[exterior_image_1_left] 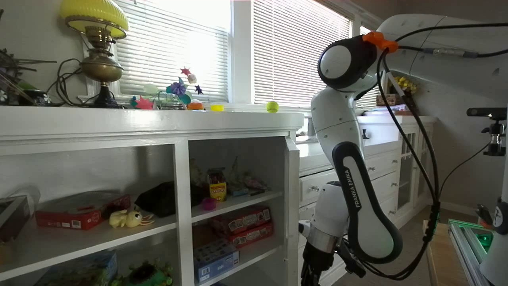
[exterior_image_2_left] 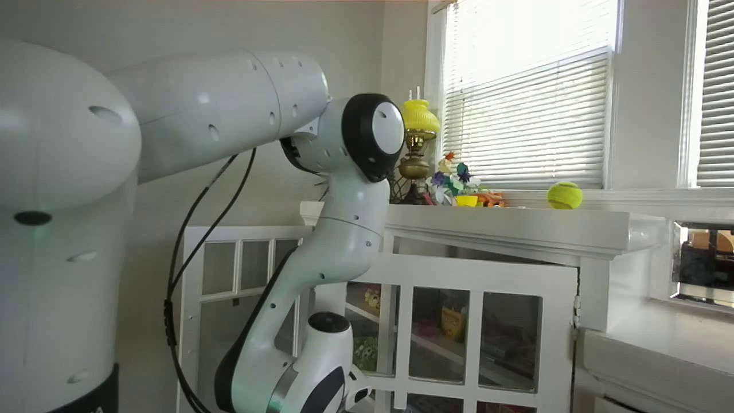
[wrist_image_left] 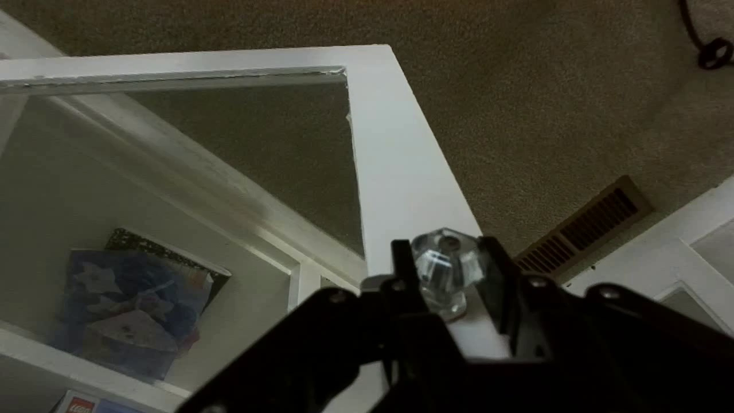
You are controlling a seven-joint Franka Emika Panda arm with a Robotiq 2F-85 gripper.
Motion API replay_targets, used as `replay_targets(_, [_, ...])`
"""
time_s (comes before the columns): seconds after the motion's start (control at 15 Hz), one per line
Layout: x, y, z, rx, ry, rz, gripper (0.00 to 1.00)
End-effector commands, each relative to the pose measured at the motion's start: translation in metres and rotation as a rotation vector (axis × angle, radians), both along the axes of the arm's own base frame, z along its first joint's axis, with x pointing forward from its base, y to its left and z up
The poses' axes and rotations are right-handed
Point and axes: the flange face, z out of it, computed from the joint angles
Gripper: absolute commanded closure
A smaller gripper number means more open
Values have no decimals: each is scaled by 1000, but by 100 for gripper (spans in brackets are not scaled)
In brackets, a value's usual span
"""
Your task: Open the right door of the cabinet on the left.
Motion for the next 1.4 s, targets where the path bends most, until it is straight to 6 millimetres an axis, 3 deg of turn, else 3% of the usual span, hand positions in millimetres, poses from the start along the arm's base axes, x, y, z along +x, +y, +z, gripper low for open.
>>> replay_targets(0.0, [-42, 2, -21, -26, 119, 20, 92])
replay_targets(0.07, [-45, -1, -20, -31, 123, 17, 92])
replay_targets(0.13, [-45, -3, -17, -38, 120, 17, 43])
replay_targets(0.2, [-45, -4, -15, -43, 125, 15, 42])
replay_targets(0.6, [-61, 11, -9, -92, 275, 102, 2])
replay_targets(1.33, [-8, 126, 61, -121, 224, 348, 0])
